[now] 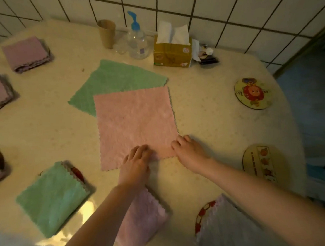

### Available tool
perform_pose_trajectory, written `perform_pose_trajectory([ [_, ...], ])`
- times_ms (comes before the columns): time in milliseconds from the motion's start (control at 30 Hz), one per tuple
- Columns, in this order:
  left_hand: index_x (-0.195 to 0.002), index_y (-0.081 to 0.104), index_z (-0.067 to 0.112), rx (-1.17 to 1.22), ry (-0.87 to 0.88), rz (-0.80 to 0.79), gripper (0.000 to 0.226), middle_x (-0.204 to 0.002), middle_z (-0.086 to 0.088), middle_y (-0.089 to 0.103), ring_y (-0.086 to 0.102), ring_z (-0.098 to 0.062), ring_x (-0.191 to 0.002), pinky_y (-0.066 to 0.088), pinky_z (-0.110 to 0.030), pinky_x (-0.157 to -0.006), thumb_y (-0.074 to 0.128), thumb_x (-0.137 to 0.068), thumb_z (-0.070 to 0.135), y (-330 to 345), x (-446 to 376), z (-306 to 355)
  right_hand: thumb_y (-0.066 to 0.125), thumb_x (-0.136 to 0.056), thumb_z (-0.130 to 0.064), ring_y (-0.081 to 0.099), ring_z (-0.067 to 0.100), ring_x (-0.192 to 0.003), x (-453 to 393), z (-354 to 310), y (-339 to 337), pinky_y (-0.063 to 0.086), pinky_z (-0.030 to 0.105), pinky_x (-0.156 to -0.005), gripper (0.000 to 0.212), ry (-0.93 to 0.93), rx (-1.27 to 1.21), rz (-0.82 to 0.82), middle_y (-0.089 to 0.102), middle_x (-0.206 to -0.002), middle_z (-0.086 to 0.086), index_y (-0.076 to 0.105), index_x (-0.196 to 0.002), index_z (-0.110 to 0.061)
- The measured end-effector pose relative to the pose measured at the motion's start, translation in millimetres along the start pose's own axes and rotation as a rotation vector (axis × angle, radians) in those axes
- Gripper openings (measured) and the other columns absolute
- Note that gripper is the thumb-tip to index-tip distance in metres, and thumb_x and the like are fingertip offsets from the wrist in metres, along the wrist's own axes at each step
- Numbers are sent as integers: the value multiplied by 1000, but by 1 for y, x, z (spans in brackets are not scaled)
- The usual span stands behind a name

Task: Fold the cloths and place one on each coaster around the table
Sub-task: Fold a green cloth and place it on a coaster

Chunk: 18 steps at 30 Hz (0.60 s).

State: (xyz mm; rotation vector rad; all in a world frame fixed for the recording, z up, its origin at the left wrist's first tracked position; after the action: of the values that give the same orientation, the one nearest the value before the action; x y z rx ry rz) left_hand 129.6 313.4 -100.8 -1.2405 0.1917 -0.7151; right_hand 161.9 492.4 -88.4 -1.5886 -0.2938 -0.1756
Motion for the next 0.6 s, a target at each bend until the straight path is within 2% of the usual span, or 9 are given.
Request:
perform_pose_trajectory([
  [67, -124, 58, 23, -8, 19, 1, 57, -134, 0, 54, 48, -28, -123, 48, -41, -90, 70, -68, 21, 2, -2, -6, 75, -50, -7, 57, 28, -77, -7, -2, -4, 41, 33, -57, 40, -5, 100, 6, 59, -85, 5, 59, -86, -14],
  [167, -120, 61, 25, -26, 28, 19, 55, -129, 3, 57, 53, -26, -115, 51, -39, -83, 73, -67, 27, -1, -5, -7, 61, -73, -6, 57, 31, -97, -15, -10, -9, 40, 43, -80, 31, 4, 80, -12, 60, -102, 7, 59, -103, -13],
  [200, -120, 61, 26, -38, 32, 27, 53, -128, 4, 57, 54, -26, -112, 51, -39, -81, 73, -68, 28, -3, -6, -7, 58, -76, -6, 56, 32, -99, -18, -11, -13, 39, 44, -80, 30, 23, 78, 15, 59, -104, 7, 58, -105, -13],
  [267, -120, 60, 27, -52, 41, 39, 52, -126, 5, 57, 54, -25, -108, 51, -39, -76, 72, -70, 31, -8, -9, -8, 68, -68, -9, 61, 30, -77, -22, -12, -24, 42, 37, -60, 25, 72, 47, 36, 61, -87, 6, 58, -91, -14],
  [300, -120, 59, 27, -50, 42, 36, 51, -126, 5, 56, 54, -25, -107, 51, -39, -74, 71, -70, 32, -10, -10, -10, 73, -63, -12, 59, 29, -60, -24, -13, -28, 36, 32, -47, 28, 87, 7, 49, 59, -76, 5, 56, -85, -14],
  [367, -117, 59, 25, -10, 38, 55, 48, -123, 4, 56, 55, -25, -105, 51, -38, -72, 68, -70, 30, -14, -13, -18, 73, -64, -16, 52, 30, -41, -28, -11, -41, 21, 25, -38, 31, 94, -62, 160, 57, -66, 6, 52, -86, -12],
  [433, -116, 60, 21, 39, 6, 92, 41, -119, 1, 57, 55, -25, -104, 53, -38, -73, 58, -75, 25, -19, -13, -31, 62, -80, -19, 55, 33, -48, -30, -6, -62, 27, 29, -41, 21, 133, -182, 267, 60, -70, 9, 49, -94, -11],
  [500, -115, 63, 18, 58, -56, 142, 38, -116, -1, 58, 56, -28, -101, 53, -39, -75, 49, -80, 21, -26, -11, -50, 50, -88, -18, 58, 35, -63, -34, 2, -70, 36, 34, -50, 12, 155, -418, 278, 62, -78, 12, 42, -95, -13],
  [600, -114, 68, 13, 65, -212, 214, 37, -116, -4, 61, 57, -32, -101, 53, -41, -77, 61, -78, 4, -43, -2, -78, 48, -86, -16, 63, 31, -81, -37, 17, -77, 50, 41, -63, 20, 138, -642, 278, 67, -96, 11, 31, -84, -26],
])
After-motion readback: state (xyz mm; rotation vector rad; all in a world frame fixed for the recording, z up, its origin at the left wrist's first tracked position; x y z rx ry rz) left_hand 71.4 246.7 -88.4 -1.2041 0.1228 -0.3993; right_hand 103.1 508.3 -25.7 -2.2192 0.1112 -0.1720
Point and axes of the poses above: each hand's wrist, its own x-axis away from the middle knuckle, its own y-axis out of the palm, z = x × y, the point moved 4 cm from there along -x, towards the middle knuckle
